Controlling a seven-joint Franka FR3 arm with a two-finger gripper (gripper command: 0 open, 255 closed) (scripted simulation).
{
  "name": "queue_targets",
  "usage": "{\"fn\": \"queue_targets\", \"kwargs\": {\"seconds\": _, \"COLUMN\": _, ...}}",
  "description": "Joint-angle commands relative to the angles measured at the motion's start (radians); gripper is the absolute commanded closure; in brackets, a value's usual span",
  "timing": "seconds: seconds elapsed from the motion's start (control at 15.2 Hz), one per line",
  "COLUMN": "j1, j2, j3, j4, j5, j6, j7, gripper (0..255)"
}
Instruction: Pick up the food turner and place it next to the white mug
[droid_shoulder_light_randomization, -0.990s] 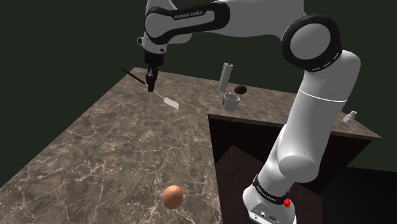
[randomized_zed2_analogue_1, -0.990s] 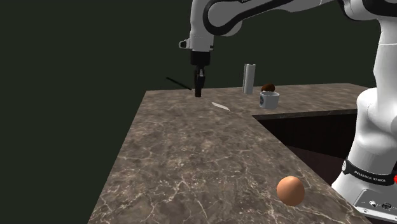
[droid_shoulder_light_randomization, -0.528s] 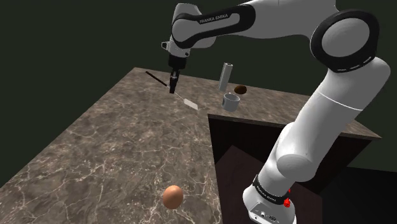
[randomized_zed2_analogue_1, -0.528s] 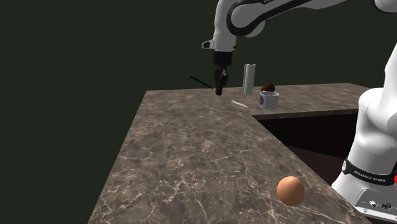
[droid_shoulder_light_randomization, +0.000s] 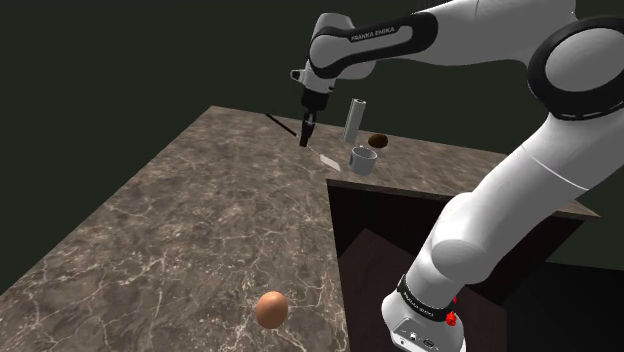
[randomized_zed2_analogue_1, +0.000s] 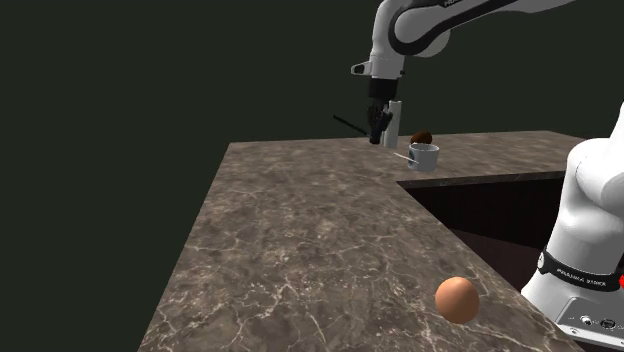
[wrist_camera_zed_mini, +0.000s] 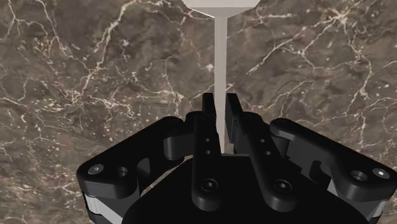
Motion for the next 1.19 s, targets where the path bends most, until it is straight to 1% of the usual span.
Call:
{"fn": "queue_targets", "kwargs": {"seconds": 0.0, "j1": -0.021, "j2": -0.047, "j3": -0.027, "j4": -0.044, "j5": -0.013, "j6": -0.004, "j7": -0.042, "gripper": 255}}
{"fn": "queue_targets", "kwargs": {"seconds": 0.33, "j1": -0.074, "j2": -0.129, "j3": -0.098, "j4": -0.112, "j5": -0.049, "j6": -0.017, "j7": -0.144, "gripper": 255}}
{"fn": "queue_targets", "kwargs": {"seconds": 0.59, "j1": -0.119, "j2": -0.178, "j3": -0.160, "j4": -0.146, "j5": -0.084, "j6": -0.032, "j7": -0.229, "gripper": 255}}
{"fn": "queue_targets", "kwargs": {"seconds": 1.12, "j1": -0.206, "j2": -0.226, "j3": -0.298, "j4": -0.158, "j5": -0.154, "j6": -0.061, "j7": -0.412, "gripper": 255}}
